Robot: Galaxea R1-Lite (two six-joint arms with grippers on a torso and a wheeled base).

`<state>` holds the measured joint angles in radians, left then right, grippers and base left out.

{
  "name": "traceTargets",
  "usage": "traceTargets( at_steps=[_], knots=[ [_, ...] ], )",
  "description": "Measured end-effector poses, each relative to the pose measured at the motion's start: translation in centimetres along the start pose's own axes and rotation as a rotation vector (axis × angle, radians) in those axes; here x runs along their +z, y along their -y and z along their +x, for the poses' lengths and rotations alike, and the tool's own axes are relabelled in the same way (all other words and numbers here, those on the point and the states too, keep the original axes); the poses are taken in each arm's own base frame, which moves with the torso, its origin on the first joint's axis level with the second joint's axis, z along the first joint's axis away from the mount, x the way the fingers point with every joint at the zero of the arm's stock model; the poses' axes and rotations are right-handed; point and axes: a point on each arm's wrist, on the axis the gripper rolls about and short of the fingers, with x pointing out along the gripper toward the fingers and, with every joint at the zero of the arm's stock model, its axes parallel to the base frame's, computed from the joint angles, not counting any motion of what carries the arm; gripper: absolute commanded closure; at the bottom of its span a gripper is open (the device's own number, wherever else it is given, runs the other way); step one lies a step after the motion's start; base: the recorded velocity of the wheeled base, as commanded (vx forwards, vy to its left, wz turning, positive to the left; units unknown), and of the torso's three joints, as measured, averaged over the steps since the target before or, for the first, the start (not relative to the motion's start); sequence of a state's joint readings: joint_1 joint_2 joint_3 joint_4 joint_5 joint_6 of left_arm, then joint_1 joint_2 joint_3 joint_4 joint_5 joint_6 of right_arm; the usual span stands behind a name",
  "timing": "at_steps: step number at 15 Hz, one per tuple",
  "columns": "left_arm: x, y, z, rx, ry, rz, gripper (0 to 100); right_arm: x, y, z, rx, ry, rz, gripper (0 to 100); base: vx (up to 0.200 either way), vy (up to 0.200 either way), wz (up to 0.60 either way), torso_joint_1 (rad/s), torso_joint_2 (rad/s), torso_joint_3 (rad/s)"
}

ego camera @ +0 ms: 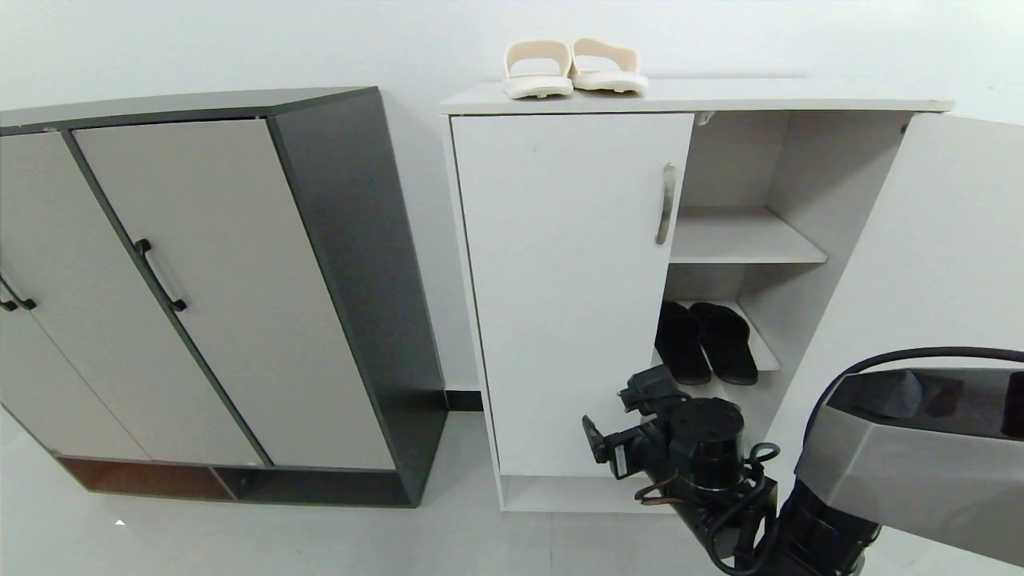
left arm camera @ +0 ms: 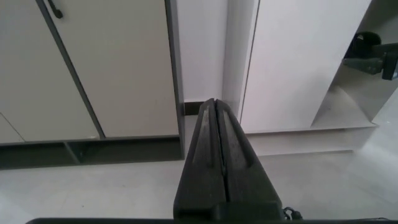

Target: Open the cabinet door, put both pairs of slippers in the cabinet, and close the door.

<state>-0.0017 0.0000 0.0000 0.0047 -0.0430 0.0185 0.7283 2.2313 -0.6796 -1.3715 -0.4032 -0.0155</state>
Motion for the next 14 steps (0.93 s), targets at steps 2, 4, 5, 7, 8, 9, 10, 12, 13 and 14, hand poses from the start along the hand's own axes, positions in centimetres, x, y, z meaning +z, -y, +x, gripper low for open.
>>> traceTargets(
  at_steps=[2, 4, 5, 7, 8, 9, 10, 12, 13, 14],
  knots=[
    [0.0, 0.0, 0.0, 0.001, 0.0, 0.0, 100, 0.02, -0.1, -0.04, 0.004, 0.002, 0.001, 0, 0.0, 0.0, 0.0, 0.0, 0.0, 0.0],
    [0.0, 0.0, 0.0, 0.001, 0.0, 0.0, 100, 0.06, -0.02, -0.06, 0.014, 0.01, 0.002, 0, 0.0, 0.0, 0.0, 0.0, 0.0, 0.0],
    [0.0, 0.0, 0.0, 0.0, 0.0, 0.0, 100, 0.01, 0.03, -0.09, 0.013, 0.009, -0.002, 0, 0.0, 0.0, 0.0, 0.0, 0.0, 0.0],
    [0.0, 0.0, 0.0, 0.0, 0.0, 0.0, 100, -0.11, -0.06, -0.23, 0.018, 0.005, -0.005, 0, 0.0, 0.0, 0.0, 0.0, 0.0, 0.0],
    [0.0, 0.0, 0.0, 0.0, 0.0, 0.0, 100, -0.17, 0.0, -0.23, 0.017, 0.002, -0.006, 0, 0.0, 0.0, 0.0, 0.0, 0.0, 0.0],
    [0.0, 0.0, 0.0, 0.001, 0.0, 0.0, 100, -0.19, 0.08, -0.22, 0.014, 0.0, -0.007, 0, 0.0, 0.0, 0.0, 0.0, 0.0, 0.0],
    [0.0, 0.0, 0.0, 0.0, 0.0, 0.0, 100, -0.21, -0.02, -0.26, 0.017, 0.0, -0.008, 0, 0.0, 0.0, 0.0, 0.0, 0.0, 0.0],
    [0.0, 0.0, 0.0, 0.0, 0.0, 0.0, 100, -0.23, 0.01, -0.25, 0.016, -0.001, -0.008, 0, 0.0, 0.0, 0.0, 0.0, 0.0, 0.0],
    [0.0, 0.0, 0.0, 0.0, 0.0, 0.0, 100, -0.25, 0.04, -0.23, 0.015, -0.002, -0.008, 0, 0.0, 0.0, 0.0, 0.002, -0.05, -0.041],
    [0.0, 0.0, 0.0, 0.0, 0.0, 0.0, 100, -0.3, 0.07, -0.21, 0.014, -0.005, -0.009, 0, 0.0, 0.0, 0.0, 0.002, -0.21, -0.222]
  ],
)
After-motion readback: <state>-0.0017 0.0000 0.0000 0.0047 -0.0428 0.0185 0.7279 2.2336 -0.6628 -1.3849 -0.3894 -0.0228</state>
